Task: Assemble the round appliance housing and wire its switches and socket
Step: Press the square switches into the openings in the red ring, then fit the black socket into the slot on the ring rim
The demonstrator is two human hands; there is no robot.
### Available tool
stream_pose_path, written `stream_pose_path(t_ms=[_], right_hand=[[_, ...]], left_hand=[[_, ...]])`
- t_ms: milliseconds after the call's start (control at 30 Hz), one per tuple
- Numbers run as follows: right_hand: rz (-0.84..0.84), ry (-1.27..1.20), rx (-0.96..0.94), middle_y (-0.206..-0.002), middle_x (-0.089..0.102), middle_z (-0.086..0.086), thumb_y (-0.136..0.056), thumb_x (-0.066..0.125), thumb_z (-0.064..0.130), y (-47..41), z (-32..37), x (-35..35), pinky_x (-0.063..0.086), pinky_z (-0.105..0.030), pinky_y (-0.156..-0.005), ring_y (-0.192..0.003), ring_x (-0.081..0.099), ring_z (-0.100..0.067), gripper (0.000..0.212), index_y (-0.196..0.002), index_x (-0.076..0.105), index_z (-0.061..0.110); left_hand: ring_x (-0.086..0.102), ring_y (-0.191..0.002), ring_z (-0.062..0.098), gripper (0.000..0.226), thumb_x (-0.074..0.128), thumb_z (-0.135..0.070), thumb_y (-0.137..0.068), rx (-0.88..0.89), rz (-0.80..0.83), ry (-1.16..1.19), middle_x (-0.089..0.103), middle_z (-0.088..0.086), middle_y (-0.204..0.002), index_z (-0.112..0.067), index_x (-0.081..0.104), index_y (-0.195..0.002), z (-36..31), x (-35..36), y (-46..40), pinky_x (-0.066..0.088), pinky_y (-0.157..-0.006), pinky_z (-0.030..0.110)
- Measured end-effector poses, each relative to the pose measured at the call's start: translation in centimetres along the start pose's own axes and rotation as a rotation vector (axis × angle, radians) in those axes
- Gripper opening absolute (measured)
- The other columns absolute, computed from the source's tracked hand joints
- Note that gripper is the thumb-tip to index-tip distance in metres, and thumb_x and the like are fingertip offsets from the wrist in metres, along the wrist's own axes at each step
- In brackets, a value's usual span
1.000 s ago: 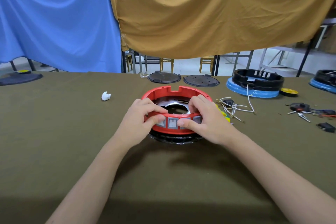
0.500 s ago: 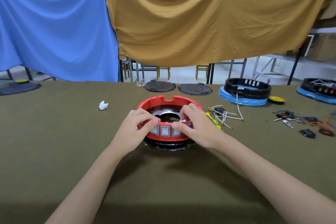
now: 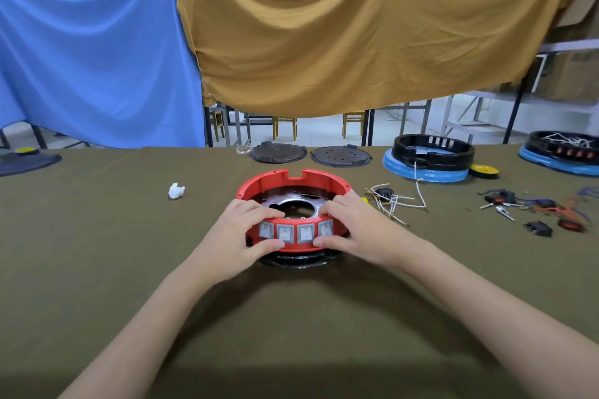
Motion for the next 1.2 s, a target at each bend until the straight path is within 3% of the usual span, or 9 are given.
stream_pose_path(t_ms=[133, 333, 467, 633, 733, 800, 867, 1067, 1200], right_hand=[[-0.034, 0.332, -0.153, -0.097, 0.059, -0.009, -0.097, 0.052, 0.049, 0.0, 1.5, -0.1, 0.039, -0.035, -0.092, -0.095, 0.051, -0.028, 0.048, -0.114, 0.061, 0.005], [-0.123, 0.407, -0.223, -0.081, 0.057, -0.010, -0.092, 0.064, 0.042, 0.0, 2.3, -0.3, 0.050, -0.043, -0.077, -0.074, 0.053, -0.029, 0.037, -0.097, 0.062, 0.005], [-0.028, 0.347, -0.128, -0.101, 0.058, -0.007, -0.098, 0.047, 0.053, -0.1, 1.5, 0.0, 0.038, -0.038, -0.097, -0.096, 0.050, -0.026, 0.050, -0.119, 0.057, 0.009], [-0.030, 0.031, -0.060, -0.120, 0.057, 0.000, -0.096, 0.045, 0.060, 0.4, 1.5, -0.7, 0.033, -0.029, -0.100, -0.111, 0.046, -0.016, 0.058, -0.132, 0.050, 0.015], [-0.252, -0.268, 0.057, -0.115, 0.061, 0.005, -0.098, 0.044, 0.050, 0.9, -0.6, -3.0, 0.042, -0.024, -0.093, -0.106, 0.054, -0.010, 0.042, -0.123, 0.055, 0.018], [-0.477, -0.346, 0.265, -0.108, 0.064, 0.005, -0.101, 0.047, 0.032, 1.3, -5.0, -4.9, 0.046, -0.027, -0.087, -0.100, 0.059, -0.013, 0.025, -0.117, 0.059, 0.016], [-0.501, -0.319, 0.543, -0.107, 0.064, 0.003, -0.102, 0.047, 0.018, 1.9, -10.5, -4.8, 0.044, -0.028, -0.084, -0.102, 0.060, -0.017, 0.020, -0.117, 0.060, 0.014], [-0.232, -0.223, 0.841, -0.134, 0.059, -0.010, -0.100, 0.046, 0.007, 1.2, -19.6, -0.5, 0.043, -0.043, -0.106, -0.124, 0.051, -0.029, 0.035, -0.133, 0.055, 0.011], [-0.024, -0.140, 0.793, -0.139, 0.056, -0.010, -0.091, 0.048, -0.003, -0.1, -21.2, 1.7, 0.038, -0.040, -0.109, -0.131, 0.046, -0.030, 0.050, -0.138, 0.055, 0.016]], left_hand=[[0.045, -0.111, 0.008, 0.043, 0.073, -0.032, -0.086, 0.041, 0.082, -0.098, 0.062, -0.011, -0.111, -0.027, 0.062, -0.128, 0.2, 0.0, -0.5, 0.037, -0.100, 0.023], [0.048, -0.106, 0.011, 0.038, 0.071, -0.031, -0.087, 0.092, 0.063, -0.182, 0.062, -0.009, -0.109, -0.022, 0.064, -0.124, -0.6, 0.1, -0.6, 0.041, -0.097, 0.026], [0.044, -0.113, 0.004, 0.040, 0.073, -0.031, -0.087, -0.013, 0.118, -0.082, 0.059, -0.016, -0.113, -0.031, 0.062, -0.126, 0.1, 0.0, -0.6, 0.038, -0.103, 0.025], [0.041, -0.121, -0.003, 0.041, 0.062, -0.046, -0.091, -0.080, 0.177, 0.006, 0.054, -0.024, -0.124, -0.042, 0.055, -0.132, 0.0, 0.1, -0.8, 0.035, -0.106, 0.024], [0.039, -0.118, -0.004, 0.045, 0.052, -0.059, -0.089, -0.029, 0.240, -0.114, 0.054, -0.024, -0.121, -0.041, 0.056, -0.129, -0.3, 0.7, -0.8, 0.037, -0.105, 0.027], [0.041, -0.118, -0.008, 0.046, 0.048, -0.071, -0.085, -0.045, 0.239, -0.052, 0.054, -0.029, -0.119, -0.045, 0.058, -0.122, 0.3, 0.1, -1.0, 0.038, -0.100, 0.022], [0.044, -0.117, -0.007, 0.046, 0.045, -0.073, -0.084, -0.079, 0.153, 0.029, 0.054, -0.033, -0.118, -0.047, 0.059, -0.118, 0.9, -0.8, -1.7, 0.037, -0.094, 0.017], [0.039, -0.129, 0.011, 0.037, 0.054, -0.037, -0.098, -0.504, -0.168, 0.290, 0.042, -0.005, -0.138, -0.037, 0.050, -0.135, 6.7, -0.1, -4.7, 0.033, -0.108, 0.033], [0.064, -0.099, 0.009, 0.046, 0.043, 0.002, -0.090, -0.699, -0.280, 0.773, 0.067, -0.002, -0.121, -0.030, 0.067, -0.113, 9.4, 2.5, -4.8, 0.047, -0.073, 0.019]])
Point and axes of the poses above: each hand's wrist, its own y-axis away from the middle knuckle, its own x-axis out of the palm, z = x × y, the point moved 9 cm from there along -y, towards the middle knuckle
